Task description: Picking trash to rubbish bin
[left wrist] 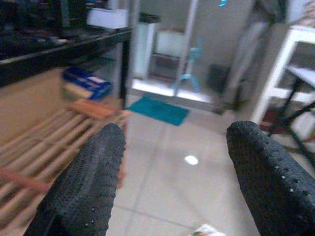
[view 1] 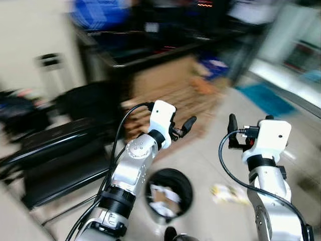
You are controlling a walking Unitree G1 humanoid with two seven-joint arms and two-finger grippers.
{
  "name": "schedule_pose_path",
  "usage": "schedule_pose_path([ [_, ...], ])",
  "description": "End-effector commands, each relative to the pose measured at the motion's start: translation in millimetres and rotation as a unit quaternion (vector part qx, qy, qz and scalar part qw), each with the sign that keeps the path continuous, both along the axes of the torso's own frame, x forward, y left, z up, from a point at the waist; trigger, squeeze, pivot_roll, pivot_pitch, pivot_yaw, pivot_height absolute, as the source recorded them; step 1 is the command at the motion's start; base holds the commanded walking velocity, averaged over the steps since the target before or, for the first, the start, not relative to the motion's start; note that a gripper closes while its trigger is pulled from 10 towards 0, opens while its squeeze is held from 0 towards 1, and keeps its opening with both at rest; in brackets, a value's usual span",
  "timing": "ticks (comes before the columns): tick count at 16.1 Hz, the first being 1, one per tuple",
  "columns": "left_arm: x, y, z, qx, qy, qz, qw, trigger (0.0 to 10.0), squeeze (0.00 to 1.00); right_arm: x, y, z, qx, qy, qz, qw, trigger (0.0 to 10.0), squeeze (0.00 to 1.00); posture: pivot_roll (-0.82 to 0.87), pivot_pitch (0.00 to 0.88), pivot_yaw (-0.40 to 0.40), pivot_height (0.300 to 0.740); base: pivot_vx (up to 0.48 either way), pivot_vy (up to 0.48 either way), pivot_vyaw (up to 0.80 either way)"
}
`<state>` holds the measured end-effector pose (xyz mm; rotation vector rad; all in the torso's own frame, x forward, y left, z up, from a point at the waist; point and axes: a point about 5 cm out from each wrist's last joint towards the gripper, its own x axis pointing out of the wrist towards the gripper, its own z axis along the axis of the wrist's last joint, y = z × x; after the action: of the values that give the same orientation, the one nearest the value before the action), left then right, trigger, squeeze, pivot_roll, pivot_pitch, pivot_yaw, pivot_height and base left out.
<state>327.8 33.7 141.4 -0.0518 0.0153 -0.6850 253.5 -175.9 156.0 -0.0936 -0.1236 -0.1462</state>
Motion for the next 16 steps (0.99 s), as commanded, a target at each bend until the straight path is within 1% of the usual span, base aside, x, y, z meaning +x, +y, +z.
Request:
schedule_pose_path([
  [1, 1.5, -5.7, 2.8, -0.007, 0.007, -0.011, 1.000, 10.0, 0.00, 0.1, -3.6, 7.7, -0.009, -0.010, -0.005, 1.000, 10.0, 0.00, 0.13, 0.019, -0.063, 0.740, 0.000, 0.000, -0.77],
  [3, 3.8, -5.8, 3.7, -0.018, 0.017, -0.007, 1.000, 10.0, 0.00, 0.2, -3.1, 8.6, -0.010, -0.009, -0.005, 1.000, 10.0, 0.00, 0.12, 0.018, -0.063, 0.740, 0.000, 0.000, -0.77],
  [12, 5.4, -7.0, -2.2, -0.032, 0.045, -0.008, 0.998, 10.0, 0.00, -0.5, -2.3, 10.6, -0.013, -0.004, -0.003, 1.000, 10.0, 0.00, 0.10, 0.019, -0.061, 0.740, 0.000, 0.000, -0.77],
  [16, 3.8, -11.9, -1.8, -0.029, 0.038, -0.017, 0.999, 10.0, 0.00, -1.5, -1.7, 9.3, -0.012, 0.000, -0.003, 1.000, 10.0, 0.00, 0.10, 0.017, -0.058, 0.740, 0.000, 0.000, -0.77],
])
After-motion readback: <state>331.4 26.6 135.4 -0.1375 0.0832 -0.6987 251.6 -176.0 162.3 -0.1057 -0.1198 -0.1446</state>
